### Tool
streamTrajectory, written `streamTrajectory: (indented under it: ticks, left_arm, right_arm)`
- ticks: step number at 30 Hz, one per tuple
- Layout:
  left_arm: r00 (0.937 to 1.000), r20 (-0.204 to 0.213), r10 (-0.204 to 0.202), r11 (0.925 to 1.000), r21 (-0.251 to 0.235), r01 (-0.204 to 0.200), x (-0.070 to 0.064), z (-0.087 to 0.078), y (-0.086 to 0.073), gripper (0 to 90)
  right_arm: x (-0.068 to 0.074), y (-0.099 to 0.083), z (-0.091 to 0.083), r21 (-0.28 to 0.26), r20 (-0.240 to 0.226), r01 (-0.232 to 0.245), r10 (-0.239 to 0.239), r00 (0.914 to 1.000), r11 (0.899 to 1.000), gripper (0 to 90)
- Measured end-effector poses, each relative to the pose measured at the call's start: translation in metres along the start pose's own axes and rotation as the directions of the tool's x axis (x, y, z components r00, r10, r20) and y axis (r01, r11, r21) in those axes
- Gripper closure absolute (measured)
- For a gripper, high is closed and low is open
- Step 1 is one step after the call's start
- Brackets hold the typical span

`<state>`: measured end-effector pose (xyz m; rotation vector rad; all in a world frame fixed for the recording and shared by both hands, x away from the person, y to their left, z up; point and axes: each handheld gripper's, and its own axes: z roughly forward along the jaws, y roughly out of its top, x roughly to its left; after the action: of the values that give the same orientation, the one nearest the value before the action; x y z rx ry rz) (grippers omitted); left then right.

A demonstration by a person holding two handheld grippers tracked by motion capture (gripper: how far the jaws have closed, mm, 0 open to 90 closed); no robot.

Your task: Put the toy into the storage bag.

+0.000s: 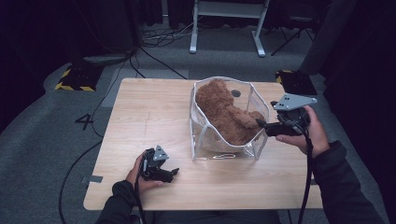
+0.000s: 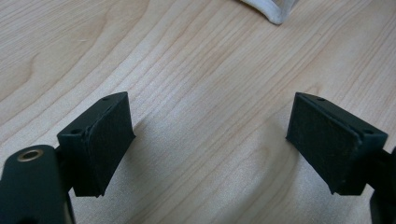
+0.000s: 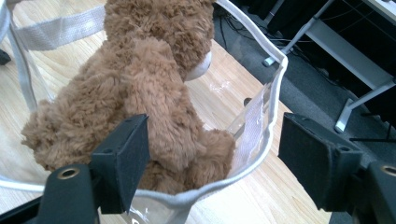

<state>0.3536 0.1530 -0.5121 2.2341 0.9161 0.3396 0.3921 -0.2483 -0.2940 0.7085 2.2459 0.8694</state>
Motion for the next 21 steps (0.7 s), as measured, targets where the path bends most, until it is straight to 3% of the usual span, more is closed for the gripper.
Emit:
streamTrajectory:
  ticks: [21]
  left_arm:
    - [1.0000,-0.001,-0.001,1.0000,0.001,0.001,0.000,0.000,0.000,14.5]
  right_arm:
    - [-0.010,-0.021,-0.019,0.010,0.033,-0.003,0.002,0.9994,1.000,24.6]
